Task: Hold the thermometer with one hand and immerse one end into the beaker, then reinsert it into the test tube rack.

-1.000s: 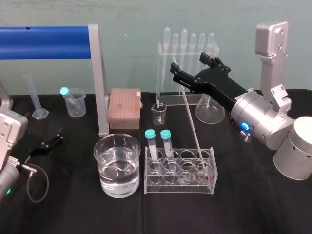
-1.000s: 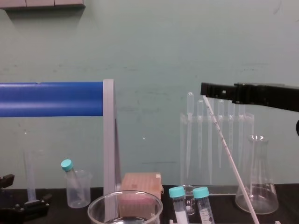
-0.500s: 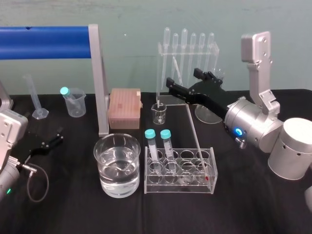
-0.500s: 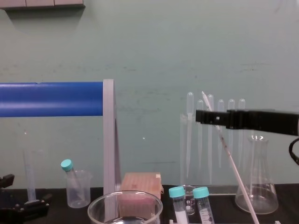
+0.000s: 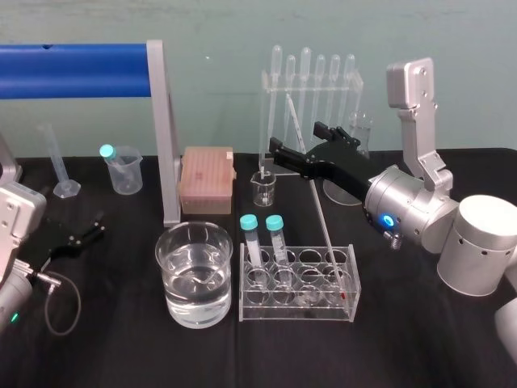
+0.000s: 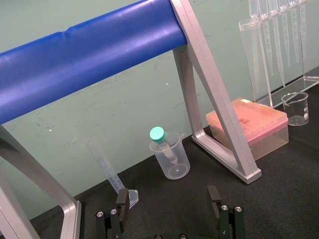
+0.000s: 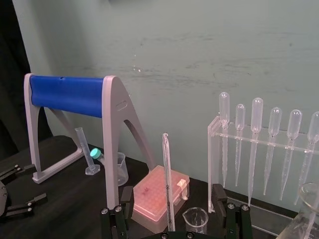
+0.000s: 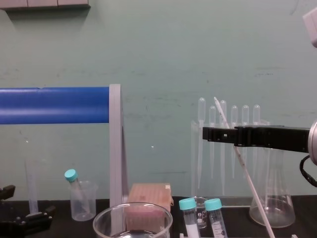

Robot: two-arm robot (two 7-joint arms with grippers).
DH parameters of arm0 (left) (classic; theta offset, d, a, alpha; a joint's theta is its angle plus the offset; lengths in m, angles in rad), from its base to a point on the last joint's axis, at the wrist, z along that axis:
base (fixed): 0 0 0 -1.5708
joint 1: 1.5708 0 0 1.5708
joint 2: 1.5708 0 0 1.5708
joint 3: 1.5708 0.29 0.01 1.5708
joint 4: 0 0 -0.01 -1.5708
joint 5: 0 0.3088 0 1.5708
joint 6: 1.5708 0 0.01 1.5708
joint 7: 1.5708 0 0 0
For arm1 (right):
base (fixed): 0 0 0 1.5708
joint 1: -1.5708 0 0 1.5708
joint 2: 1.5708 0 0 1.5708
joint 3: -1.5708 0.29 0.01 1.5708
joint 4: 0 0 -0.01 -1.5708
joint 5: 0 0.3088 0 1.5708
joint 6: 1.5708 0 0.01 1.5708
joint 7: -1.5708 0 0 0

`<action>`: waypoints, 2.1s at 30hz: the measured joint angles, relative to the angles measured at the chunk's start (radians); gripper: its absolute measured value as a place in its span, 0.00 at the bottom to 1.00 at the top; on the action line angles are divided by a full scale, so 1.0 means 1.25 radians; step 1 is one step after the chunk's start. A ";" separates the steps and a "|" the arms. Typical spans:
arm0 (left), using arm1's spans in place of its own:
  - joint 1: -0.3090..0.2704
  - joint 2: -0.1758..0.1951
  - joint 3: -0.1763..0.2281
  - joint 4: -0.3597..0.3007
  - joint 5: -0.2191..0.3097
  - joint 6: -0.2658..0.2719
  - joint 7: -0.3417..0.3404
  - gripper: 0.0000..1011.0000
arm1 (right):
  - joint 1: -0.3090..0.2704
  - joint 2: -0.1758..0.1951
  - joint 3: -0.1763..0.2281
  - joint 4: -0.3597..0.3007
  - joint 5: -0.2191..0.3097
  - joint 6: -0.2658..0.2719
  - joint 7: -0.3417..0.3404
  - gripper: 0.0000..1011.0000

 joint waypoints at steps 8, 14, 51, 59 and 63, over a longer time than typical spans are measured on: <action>0.000 0.000 0.000 0.000 0.000 0.000 0.000 1.00 | 0.001 -0.004 0.004 0.001 -0.003 0.008 0.005 0.99; 0.000 0.000 0.000 0.000 0.000 0.000 0.000 1.00 | -0.001 -0.006 0.006 0.002 -0.006 0.009 0.006 0.99; 0.000 0.000 0.000 0.000 0.000 0.000 0.000 1.00 | -0.001 -0.005 0.005 0.001 -0.004 0.008 0.005 0.39; 0.000 0.000 0.000 0.000 0.000 0.000 0.000 1.00 | -0.001 -0.005 0.005 0.001 -0.004 0.007 0.005 0.11; 0.000 0.000 0.000 0.000 0.000 0.000 0.000 1.00 | -0.001 -0.005 0.005 0.001 -0.004 0.007 0.005 0.06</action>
